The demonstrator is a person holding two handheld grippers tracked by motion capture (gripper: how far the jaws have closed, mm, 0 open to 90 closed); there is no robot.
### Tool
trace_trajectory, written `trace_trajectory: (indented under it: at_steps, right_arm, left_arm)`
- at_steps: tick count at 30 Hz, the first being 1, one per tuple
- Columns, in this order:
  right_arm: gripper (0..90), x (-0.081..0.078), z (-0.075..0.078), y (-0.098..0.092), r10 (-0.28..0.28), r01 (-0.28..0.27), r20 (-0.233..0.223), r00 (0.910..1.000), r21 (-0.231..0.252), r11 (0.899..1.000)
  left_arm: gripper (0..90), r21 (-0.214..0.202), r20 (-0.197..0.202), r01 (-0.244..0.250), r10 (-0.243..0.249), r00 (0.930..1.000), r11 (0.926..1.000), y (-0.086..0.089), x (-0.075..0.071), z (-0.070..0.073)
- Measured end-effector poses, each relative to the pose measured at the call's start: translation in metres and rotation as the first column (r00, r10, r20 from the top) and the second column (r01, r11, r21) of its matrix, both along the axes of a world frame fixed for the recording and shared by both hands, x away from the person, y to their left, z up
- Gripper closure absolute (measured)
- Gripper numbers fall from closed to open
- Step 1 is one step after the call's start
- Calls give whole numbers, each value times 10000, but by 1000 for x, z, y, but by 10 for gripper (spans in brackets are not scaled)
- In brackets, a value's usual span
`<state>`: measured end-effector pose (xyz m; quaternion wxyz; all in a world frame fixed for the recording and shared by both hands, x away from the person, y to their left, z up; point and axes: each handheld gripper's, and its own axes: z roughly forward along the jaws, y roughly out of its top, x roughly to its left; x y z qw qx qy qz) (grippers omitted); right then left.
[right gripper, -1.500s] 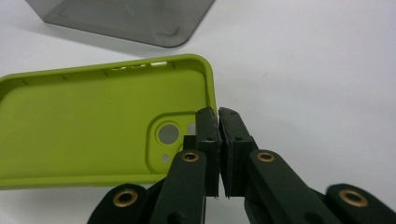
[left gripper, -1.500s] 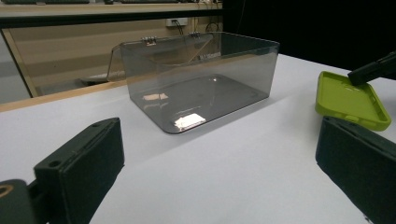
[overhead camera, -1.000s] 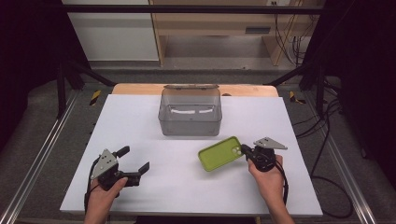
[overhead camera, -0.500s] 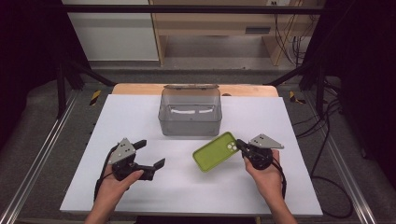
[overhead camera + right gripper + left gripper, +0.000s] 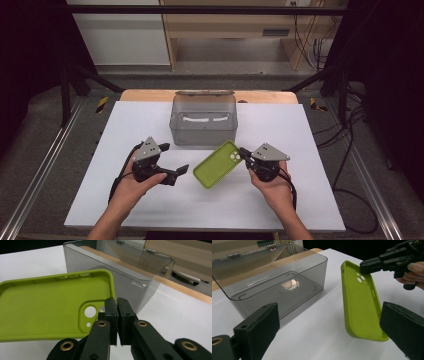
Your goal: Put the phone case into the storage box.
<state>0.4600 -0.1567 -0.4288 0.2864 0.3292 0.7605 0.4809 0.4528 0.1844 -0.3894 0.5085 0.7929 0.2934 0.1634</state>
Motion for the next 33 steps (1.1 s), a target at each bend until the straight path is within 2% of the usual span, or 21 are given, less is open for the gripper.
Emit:
trace_trajectory:
  at_steps: [7,16,18,21,24,26,33]
  right_arm:
    - [875,-1,-1,7,167,-167,67,9998,-57,9998]
    - [874,-1,-1,11,244,-241,190,9995,-150,9996]
    - [874,-1,-1,12,246,-241,277,9993,-156,9996]
    - [874,-1,-1,13,300,-295,375,9988,-138,9995]
    - [874,0,-1,14,365,-357,469,9982,-183,9992]
    - [874,0,-2,16,431,-422,502,9978,-195,9989]
    - [874,-2,-5,20,659,-638,787,9947,-294,9975]
  left_arm:
    - [31,114,-229,143,-141,9996,9998,-9,6,2]
    - [31,454,-584,380,-353,9977,9982,-21,14,3]
    - [31,362,-842,474,-442,9955,9982,-24,17,4]
    - [32,441,-962,588,-543,9939,9973,-26,20,5]
    - [36,341,-1182,692,-647,9909,9970,-28,23,6]
    - [42,464,-1176,751,-693,9906,9961,-30,24,6]
    - [55,378,-1360,965,-905,9866,9946,-37,27,3]
